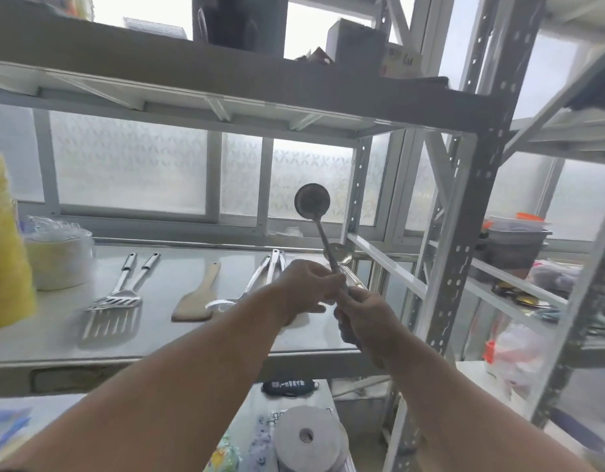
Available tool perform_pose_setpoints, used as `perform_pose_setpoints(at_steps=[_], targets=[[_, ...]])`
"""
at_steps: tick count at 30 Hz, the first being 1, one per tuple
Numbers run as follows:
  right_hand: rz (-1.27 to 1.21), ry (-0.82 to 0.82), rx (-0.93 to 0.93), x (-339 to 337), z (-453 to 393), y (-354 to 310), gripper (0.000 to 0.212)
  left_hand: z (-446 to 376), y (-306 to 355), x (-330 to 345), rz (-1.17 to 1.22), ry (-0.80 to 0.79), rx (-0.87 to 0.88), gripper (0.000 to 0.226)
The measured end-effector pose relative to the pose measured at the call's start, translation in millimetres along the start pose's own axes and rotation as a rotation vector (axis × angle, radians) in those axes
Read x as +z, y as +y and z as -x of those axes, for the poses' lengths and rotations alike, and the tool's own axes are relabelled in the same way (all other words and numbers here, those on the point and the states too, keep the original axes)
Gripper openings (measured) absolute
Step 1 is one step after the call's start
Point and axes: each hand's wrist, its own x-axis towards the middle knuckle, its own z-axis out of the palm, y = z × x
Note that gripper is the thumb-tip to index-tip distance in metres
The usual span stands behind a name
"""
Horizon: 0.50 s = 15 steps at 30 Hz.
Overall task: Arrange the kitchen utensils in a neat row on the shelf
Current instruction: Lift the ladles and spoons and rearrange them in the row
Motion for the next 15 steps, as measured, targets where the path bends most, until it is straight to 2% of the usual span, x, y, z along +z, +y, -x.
perform_pose_setpoints(at_steps=[3, 5, 8, 10, 12, 15], targets=[[0.001, 0.008, 0.063, -9.8, 0.0, 5.6, 0.028, -17.1, -12.1, 19.5, -0.019, -0.013, -0.047, 0.019], [0.279, 0.084, 0.005, -15.3, -1.3, 10.5, 0.03, -25.6, -16.4, 29.0, -0.046, -0.049, -0.088, 0.025], [0.8, 0.291, -0.148, -18.4, -7.7, 21.8, 0.014, -39.1, -15.7, 41.4, -0.024, -0.069, -0.13, 0.027], [0.896, 0.355, -0.214, -15.2, -11.5, 28.7, 0.009, -48.4, -13.9, 46.2, -0.095, -0.035, -0.144, 0.024], [0.931, 0.37, -0.32, -13.5, -15.2, 34.8, 0.015, -58.1, -15.4, 45.7, -0.208, -0.005, -0.137, 0.024], [1.108, 0.382, -0.435, -17.7, -23.7, 41.5, 0.026, -68.2, -21.1, 40.2, -0.219, 0.013, -0.135, 0.029]])
